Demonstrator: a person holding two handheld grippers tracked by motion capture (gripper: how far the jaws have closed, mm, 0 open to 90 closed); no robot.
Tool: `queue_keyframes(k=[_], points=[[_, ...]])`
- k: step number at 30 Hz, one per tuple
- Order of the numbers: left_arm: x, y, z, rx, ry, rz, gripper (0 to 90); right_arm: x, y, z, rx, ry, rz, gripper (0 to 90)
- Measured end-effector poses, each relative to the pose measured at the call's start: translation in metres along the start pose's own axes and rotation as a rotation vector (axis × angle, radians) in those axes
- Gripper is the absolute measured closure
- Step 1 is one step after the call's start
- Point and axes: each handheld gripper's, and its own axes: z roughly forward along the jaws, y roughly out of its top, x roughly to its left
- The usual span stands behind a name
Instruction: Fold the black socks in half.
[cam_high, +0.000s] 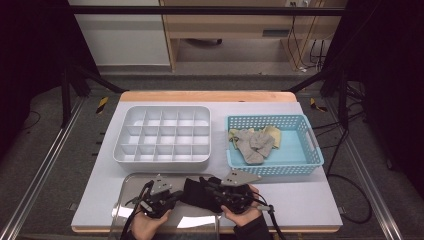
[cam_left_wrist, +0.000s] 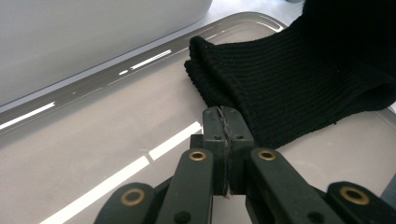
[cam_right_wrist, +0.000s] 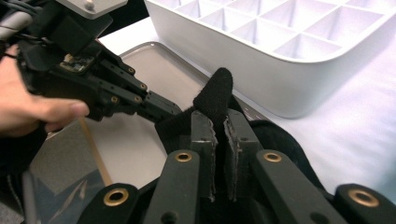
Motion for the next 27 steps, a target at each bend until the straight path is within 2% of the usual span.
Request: queue_keyframes(k=[4, 11, 17, 18, 20, 21, 23, 27], points=[[0.001, -0.001, 0.0, 0.005, 0.001, 0.002, 88.6, 0.005, 0.002, 0.019, 0.027, -0.001, -0.014, 83.8], [0.001, -0.002, 0.0, 0.006, -0.001, -0.002, 88.6, 0.009, 0.002, 0.042, 0.061, -0.007, -0.025, 83.3], [0.004, -0.002, -0.001, 0.004, 0.001, -0.009, 88.6, 0.012, -0.004, 0.053, 0.106, 0.012, -0.022, 81.1], [0.003, -0.003, -0.001, 0.005, 0.001, -0.011, 88.6, 0.013, -0.006, 0.055, 0.128, 0.024, -0.027, 76.9], [0.003, -0.003, -0.001, 0.007, 0.001, -0.009, 88.6, 0.014, -0.006, 0.056, 0.13, 0.03, -0.029, 75.1], [0.004, -0.003, -0.001, 0.008, -0.001, -0.01, 88.6, 0.013, -0.005, 0.05, 0.112, 0.057, -0.029, 72.3], [0.004, -0.004, -0.001, 0.009, 0.001, -0.011, 88.6, 0.011, -0.003, 0.04, 0.085, 0.08, -0.022, 70.0], [0.005, -0.004, -0.001, 0.009, 0.0, -0.016, 88.6, 0.002, -0.004, 0.014, 0.035, 0.058, -0.017, 69.5]])
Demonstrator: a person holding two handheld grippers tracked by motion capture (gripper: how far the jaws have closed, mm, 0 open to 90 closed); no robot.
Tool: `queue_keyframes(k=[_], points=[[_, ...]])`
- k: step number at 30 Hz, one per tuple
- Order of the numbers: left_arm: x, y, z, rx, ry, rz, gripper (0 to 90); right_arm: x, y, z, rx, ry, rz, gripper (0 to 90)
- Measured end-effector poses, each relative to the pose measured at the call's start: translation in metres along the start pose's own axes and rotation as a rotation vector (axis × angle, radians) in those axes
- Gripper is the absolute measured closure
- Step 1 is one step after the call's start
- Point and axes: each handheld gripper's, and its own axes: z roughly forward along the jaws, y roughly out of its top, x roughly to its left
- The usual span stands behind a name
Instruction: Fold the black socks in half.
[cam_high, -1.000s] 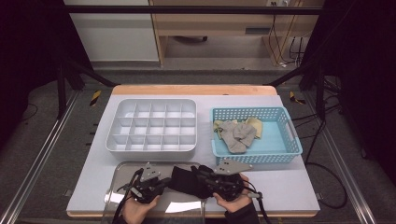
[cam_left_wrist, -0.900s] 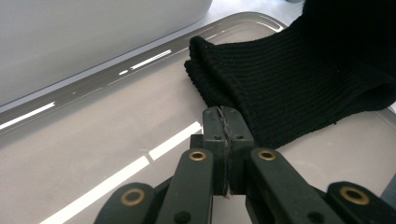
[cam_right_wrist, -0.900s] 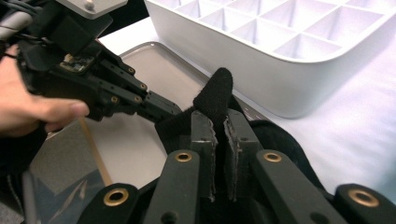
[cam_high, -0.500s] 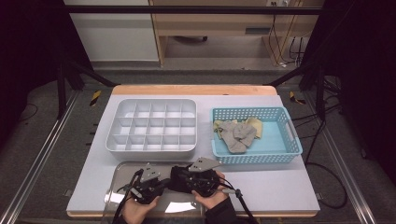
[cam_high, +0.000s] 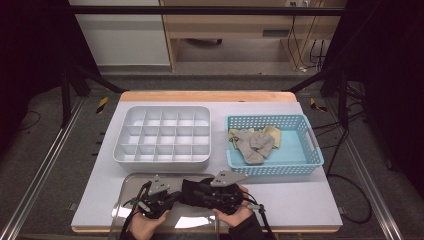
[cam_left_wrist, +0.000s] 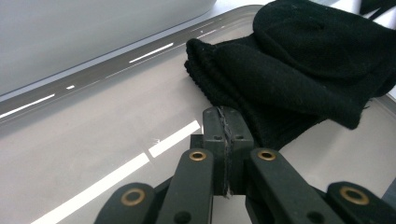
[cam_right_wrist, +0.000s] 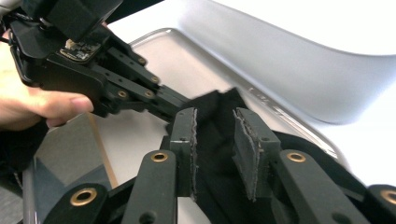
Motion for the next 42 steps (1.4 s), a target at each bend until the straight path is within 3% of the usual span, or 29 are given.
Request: queue_keyframes(k=[3, 4, 9, 10, 13, 14, 17, 25, 28, 31, 32, 36, 39, 41, 42], points=[[0.0, 0.0, 0.0, 0.0, -0.004, -0.005, 88.6, -0.003, -0.007, -0.006, 0.019, -0.016, -0.007, 68.5], [0.001, 0.0, -0.001, -0.001, -0.006, -0.006, 88.6, -0.005, -0.017, -0.006, 0.044, -0.027, -0.015, 67.5], [0.001, 0.0, -0.001, -0.004, -0.005, -0.007, 88.6, -0.003, -0.019, 0.002, 0.069, -0.038, -0.041, 67.3], [0.001, -0.001, -0.001, 0.0, -0.006, -0.004, 88.6, 0.0, -0.017, 0.01, 0.092, -0.042, -0.064, 69.2], [-0.001, -0.001, -0.001, 0.0, -0.009, -0.001, 88.5, 0.001, -0.017, 0.016, 0.132, -0.076, -0.075, 75.6], [-0.001, -0.001, -0.002, -0.003, -0.011, -0.001, 88.5, 0.002, -0.019, 0.021, 0.164, -0.072, -0.075, 87.1], [0.0, -0.001, -0.003, -0.008, -0.01, -0.002, 88.3, 0.001, -0.017, 0.019, 0.156, -0.063, -0.059, 90.0], [-0.001, -0.001, -0.002, -0.007, -0.009, 0.002, 88.1, -0.003, -0.002, 0.0, 0.048, -0.067, -0.031, 90.0], [0.0, -0.001, -0.003, -0.008, -0.008, 0.001, 88.1, -0.002, -0.005, 0.002, 0.067, -0.061, -0.039, 89.8], [-0.001, -0.001, -0.003, -0.012, -0.01, 0.003, 88.0, -0.002, -0.01, 0.006, 0.077, -0.09, -0.062, 83.9], [-0.001, -0.001, -0.003, -0.009, -0.012, 0.004, 88.0, -0.003, -0.011, 0.008, 0.076, -0.101, -0.059, 74.6], [-0.001, -0.002, -0.002, -0.011, -0.011, 0.001, 87.6, 0.0, -0.015, 0.012, 0.113, -0.101, -0.089, 68.4], [-0.001, -0.002, -0.002, -0.009, -0.012, 0.004, 87.6, -0.001, -0.019, 0.016, 0.15, -0.129, -0.1, 73.3], [-0.001, -0.002, -0.002, -0.006, -0.013, 0.005, 87.6, -0.005, -0.02, 0.016, 0.16, -0.119, -0.081, 88.2], [-0.001, -0.002, -0.001, -0.007, -0.014, 0.001, 87.7, -0.006, -0.02, 0.015, 0.15, -0.111, -0.071, 89.4]])
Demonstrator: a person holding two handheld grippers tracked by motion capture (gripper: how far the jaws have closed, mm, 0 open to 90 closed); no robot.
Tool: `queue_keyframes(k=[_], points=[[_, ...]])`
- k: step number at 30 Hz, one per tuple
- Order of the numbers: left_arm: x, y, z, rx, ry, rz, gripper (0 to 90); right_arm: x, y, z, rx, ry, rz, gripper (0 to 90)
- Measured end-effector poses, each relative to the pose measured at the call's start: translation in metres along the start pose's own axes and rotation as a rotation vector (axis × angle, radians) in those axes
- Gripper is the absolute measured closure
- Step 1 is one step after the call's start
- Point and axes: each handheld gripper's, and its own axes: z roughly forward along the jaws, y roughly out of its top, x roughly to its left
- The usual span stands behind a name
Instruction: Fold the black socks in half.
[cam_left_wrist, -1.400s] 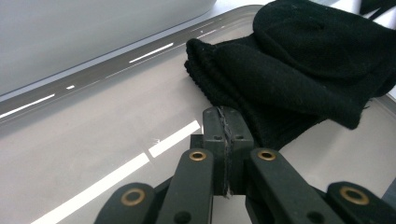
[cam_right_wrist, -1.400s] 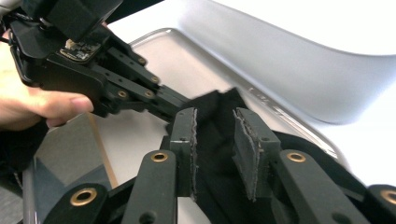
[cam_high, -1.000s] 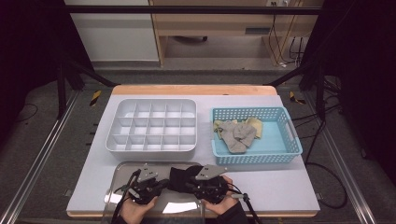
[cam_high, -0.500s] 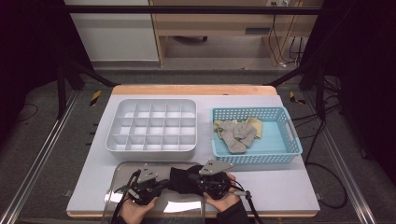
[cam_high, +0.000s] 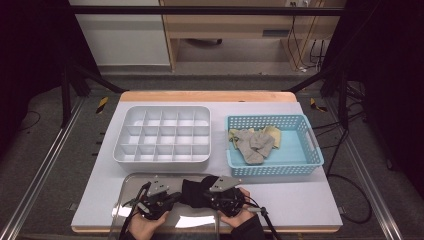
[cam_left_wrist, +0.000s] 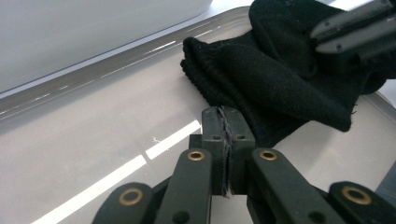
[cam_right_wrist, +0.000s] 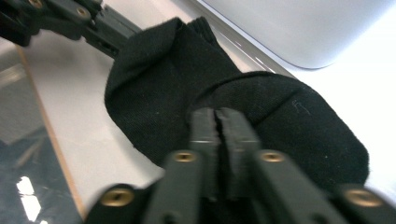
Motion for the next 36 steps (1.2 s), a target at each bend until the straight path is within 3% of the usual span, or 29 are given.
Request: queue_keyframes(k=[2, 6, 9, 11, 14, 17, 25, 27, 31, 36], points=[[0.0, 0.0, 0.001, 0.002, 0.001, 0.0, 87.7, -0.002, 0.002, -0.004, -0.026, -0.008, 0.009, 89.9], [0.0, 0.0, 0.001, 0.006, 0.002, 0.005, 87.8, -0.006, 0.013, -0.018, -0.129, -0.004, 0.042, 90.0], [-0.001, 0.0, 0.001, 0.005, 0.002, 0.005, 87.9, -0.005, 0.024, -0.025, -0.192, 0.032, 0.057, 90.0], [-0.001, 0.0, 0.001, 0.006, 0.003, 0.006, 88.1, 0.001, 0.032, -0.022, -0.198, 0.051, 0.039, 90.0], [-0.002, 0.0, 0.002, 0.006, 0.005, 0.008, 88.2, 0.007, 0.037, -0.016, -0.185, 0.072, 0.019, 90.0], [-0.002, -0.001, 0.002, 0.003, 0.004, 0.008, 88.4, 0.018, 0.035, -0.001, -0.129, 0.111, -0.013, 90.0], [-0.001, 0.0, 0.001, 0.001, 0.004, 0.002, 88.3, 0.016, 0.011, 0.017, -0.045, 0.152, 0.03, 90.0], [0.002, 0.001, -0.002, -0.014, 0.003, -0.004, 88.3, 0.016, 0.005, 0.021, -0.039, 0.154, 0.037, 89.8], [0.005, 0.009, -0.018, -0.092, -0.009, -0.029, 88.4, 0.017, 0.004, 0.022, -0.045, 0.153, 0.036, 89.6], [0.0, 0.021, -0.028, -0.146, -0.026, -0.002, 88.7, 0.018, 0.003, 0.023, -0.051, 0.15, 0.035, 89.5]])
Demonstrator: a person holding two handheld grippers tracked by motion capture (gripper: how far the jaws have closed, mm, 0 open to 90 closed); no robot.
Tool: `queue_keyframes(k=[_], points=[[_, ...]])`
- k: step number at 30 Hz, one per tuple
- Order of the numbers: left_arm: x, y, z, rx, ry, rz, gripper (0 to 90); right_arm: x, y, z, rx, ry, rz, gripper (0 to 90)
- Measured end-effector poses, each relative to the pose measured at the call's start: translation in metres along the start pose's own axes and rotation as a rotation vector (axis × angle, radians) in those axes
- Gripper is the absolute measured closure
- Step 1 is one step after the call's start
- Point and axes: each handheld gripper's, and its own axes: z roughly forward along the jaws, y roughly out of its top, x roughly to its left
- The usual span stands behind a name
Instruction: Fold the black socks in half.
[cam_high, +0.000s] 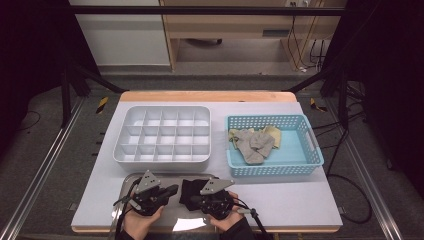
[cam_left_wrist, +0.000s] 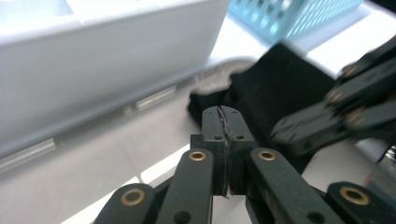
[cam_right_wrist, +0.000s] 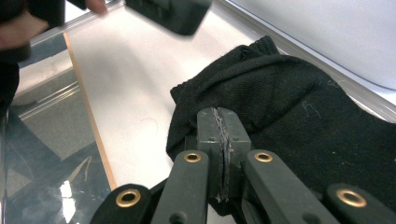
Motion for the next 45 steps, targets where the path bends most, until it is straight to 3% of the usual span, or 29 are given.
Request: queue_keyframes(k=[2, 7, 9, 14, 16, 18, 19, 20, 21, 23, 24, 29, 33, 34, 37, 41, 45], points=[[-0.009, 0.007, 0.005, -0.001, -0.015, 0.029, 88.7, 0.001, 0.001, -0.001, -0.012, 0.0, -0.001, 89.5], [-0.019, 0.009, 0.02, 0.028, -0.019, 0.049, 87.1, 0.004, 0.003, -0.004, -0.031, 0.003, -0.013, 89.6], [-0.023, 0.007, 0.031, 0.078, 0.038, 0.086, 85.9, 0.005, 0.003, -0.003, -0.02, 0.01, -0.015, 89.4], [-0.019, 0.0, 0.041, 0.129, 0.068, 0.103, 86.4, 0.005, -0.001, 0.0, -0.004, 0.023, 0.002, 82.9], [-0.019, -0.001, 0.041, 0.128, 0.071, 0.108, 86.4, 0.004, 0.001, -0.016, -0.037, 0.022, 0.002, 82.1], [-0.019, -0.001, 0.041, 0.129, 0.072, 0.111, 86.4, 0.002, 0.001, -0.023, -0.057, 0.004, 0.007, 83.0], [-0.019, -0.002, 0.041, 0.13, 0.072, 0.112, 86.4, -0.008, 0.0, -0.039, -0.092, -0.059, 0.033, 86.5], [-0.019, -0.002, 0.041, 0.13, 0.072, 0.112, 86.4, -0.008, 0.0, -0.039, -0.092, -0.059, 0.033, 86.5], [-0.019, -0.002, 0.041, 0.131, 0.074, 0.114, 86.4, -0.014, -0.005, -0.043, -0.07, -0.106, 0.048, 89.0], [-0.019, -0.002, 0.04, 0.134, 0.078, 0.12, 86.4, -0.016, -0.008, -0.043, -0.053, -0.112, 0.051, 89.7], [-0.019, -0.002, 0.04, 0.135, 0.075, 0.121, 86.6, -0.018, -0.016, -0.041, -0.013, -0.11, 0.055, 90.0], [-0.019, -0.003, 0.04, 0.135, 0.074, 0.121, 86.4, -0.017, -0.021, -0.037, 0.002, -0.116, 0.043, 90.0], [-0.02, -0.004, 0.037, 0.125, 0.076, 0.13, 81.7, -0.018, -0.019, -0.048, -0.04, -0.139, 0.05, 83.9], [-0.022, -0.005, 0.035, 0.124, 0.093, 0.147, 78.7, -0.022, -0.02, -0.059, -0.074, -0.168, 0.088, 78.1], [-0.024, -0.005, 0.035, 0.12, 0.104, 0.149, 75.5, -0.026, -0.025, -0.063, -0.069, -0.183, 0.124, 70.2], [-0.025, -0.005, 0.034, 0.122, 0.115, 0.158, 70.7, -0.029, -0.032, -0.057, -0.058, -0.15, 0.177, 63.6], [-0.023, -0.006, 0.035, 0.126, 0.111, 0.153, 70.0, -0.028, -0.032, -0.053, -0.073, -0.147, 0.184, 60.0]])
